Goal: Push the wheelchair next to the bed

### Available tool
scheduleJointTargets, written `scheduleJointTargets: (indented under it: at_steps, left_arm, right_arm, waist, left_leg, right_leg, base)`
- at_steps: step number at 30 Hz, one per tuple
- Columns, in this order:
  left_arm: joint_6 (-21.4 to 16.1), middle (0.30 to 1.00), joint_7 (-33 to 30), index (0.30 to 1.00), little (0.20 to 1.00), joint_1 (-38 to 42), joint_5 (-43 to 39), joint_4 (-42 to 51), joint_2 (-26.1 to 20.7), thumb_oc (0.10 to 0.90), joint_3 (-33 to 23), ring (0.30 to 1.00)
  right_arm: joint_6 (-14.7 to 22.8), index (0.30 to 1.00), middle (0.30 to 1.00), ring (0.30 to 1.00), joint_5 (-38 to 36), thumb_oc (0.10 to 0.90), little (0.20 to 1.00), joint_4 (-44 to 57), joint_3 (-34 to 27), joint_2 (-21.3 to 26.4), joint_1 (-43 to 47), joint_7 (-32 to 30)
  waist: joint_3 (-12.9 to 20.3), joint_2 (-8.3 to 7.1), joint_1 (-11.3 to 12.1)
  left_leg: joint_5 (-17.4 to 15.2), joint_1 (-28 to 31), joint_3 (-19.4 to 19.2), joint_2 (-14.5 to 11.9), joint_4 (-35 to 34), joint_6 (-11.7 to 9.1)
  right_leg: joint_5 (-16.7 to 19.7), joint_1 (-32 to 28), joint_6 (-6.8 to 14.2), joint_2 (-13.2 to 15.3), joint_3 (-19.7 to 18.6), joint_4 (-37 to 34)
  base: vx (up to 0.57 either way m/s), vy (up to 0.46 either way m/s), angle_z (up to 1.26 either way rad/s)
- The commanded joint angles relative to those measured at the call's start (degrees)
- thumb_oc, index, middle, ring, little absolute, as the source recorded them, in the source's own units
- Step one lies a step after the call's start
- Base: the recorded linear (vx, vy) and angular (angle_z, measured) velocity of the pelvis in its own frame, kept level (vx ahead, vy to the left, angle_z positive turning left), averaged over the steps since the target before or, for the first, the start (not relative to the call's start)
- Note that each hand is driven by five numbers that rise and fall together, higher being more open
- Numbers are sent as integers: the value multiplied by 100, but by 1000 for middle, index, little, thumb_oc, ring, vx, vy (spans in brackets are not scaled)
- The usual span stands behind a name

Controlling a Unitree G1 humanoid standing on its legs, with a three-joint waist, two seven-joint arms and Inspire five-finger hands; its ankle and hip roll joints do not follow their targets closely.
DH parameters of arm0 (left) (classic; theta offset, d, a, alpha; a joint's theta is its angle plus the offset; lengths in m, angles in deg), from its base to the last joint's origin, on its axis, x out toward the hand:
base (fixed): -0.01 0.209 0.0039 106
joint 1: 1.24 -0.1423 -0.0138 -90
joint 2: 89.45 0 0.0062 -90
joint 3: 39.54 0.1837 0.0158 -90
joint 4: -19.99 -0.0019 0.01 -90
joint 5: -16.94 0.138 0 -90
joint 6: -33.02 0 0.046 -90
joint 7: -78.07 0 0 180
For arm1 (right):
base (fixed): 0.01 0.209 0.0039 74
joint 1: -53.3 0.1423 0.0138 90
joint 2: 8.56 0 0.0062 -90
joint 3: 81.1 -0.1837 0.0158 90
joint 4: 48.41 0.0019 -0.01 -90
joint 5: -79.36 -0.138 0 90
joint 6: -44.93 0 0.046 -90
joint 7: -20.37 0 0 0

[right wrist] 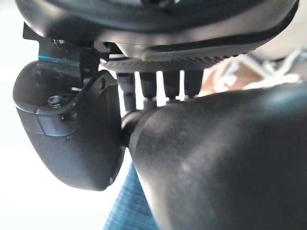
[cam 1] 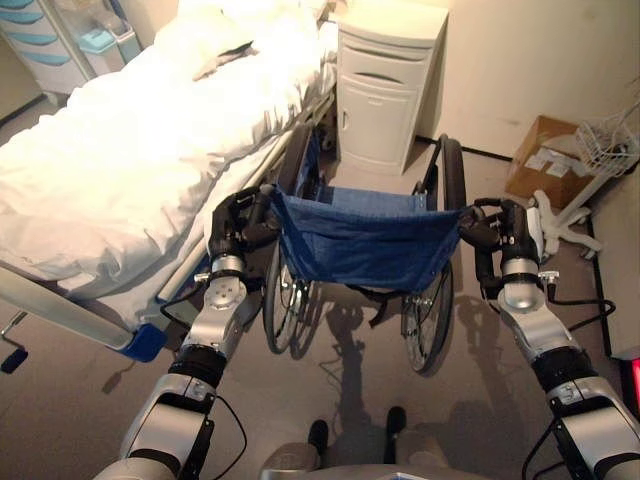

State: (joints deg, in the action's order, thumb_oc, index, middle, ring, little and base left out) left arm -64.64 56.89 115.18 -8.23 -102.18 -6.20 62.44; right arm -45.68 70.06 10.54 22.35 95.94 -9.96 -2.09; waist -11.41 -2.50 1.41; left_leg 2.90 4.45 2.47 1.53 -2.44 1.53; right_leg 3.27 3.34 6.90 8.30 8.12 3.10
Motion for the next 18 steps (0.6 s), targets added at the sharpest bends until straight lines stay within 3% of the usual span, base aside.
scheduleJointTargets:
  at_steps: [1,12,14,15,16,18]
  left_arm:
    - [-91,300,92,300,300,218,366,73,249,400,441,300]
    - [36,300,68,300,300,85,458,47,210,400,393,300]
    - [63,547,81,547,547,110,532,57,178,565,409,547]
    - [58,865,85,865,865,128,558,62,163,776,422,865]
    - [38,900,145,900,900,149,525,59,138,800,434,900]
    - [6,900,233,900,900,170,462,55,124,800,450,900]
  right_arm:
    - [157,300,300,300,-96,400,300,140,282,-213,372,511]
    - [-93,300,300,300,-9,400,300,113,430,-137,538,403]
    - [-125,300,300,300,-71,400,300,83,457,-136,574,321]
    - [-148,300,300,300,-92,400,300,67,461,-134,592,299]
    - [-177,300,300,300,-101,400,300,37,463,-130,612,294]
    - [-240,300,300,300,-71,400,300,18,464,-124,621,249]
  waist:
    - [-98,104,175]
    - [-279,-27,289]
    - [-315,-56,303]
    - [-332,-68,304]
    - [-350,-73,300]
    - [-361,-70,289]
  left_leg:
    - [-441,-167,-215,-26,328,6]
    - [-536,-76,-175,-128,261,29]
    - [-540,-87,-169,-142,254,29]
    - [-542,-93,-173,-152,256,25]
    - [-539,-94,-188,-167,245,22]
    - [-539,-86,-205,-181,225,19]
  right_leg:
    - [339,-142,184,143,-39,-114]
    - [311,-90,286,216,94,-26]
    - [317,-72,293,216,106,-28]
    - [322,-63,297,218,118,-30]
    - [325,-55,299,216,132,-36]
    - [316,-43,303,215,141,-33]
  base:
    - [80,-13,7]
    - [72,-31,4]
    - [8,-58,1]
    - [4,-45,1]
    - [2,-32,1]
    - [0,0,0]
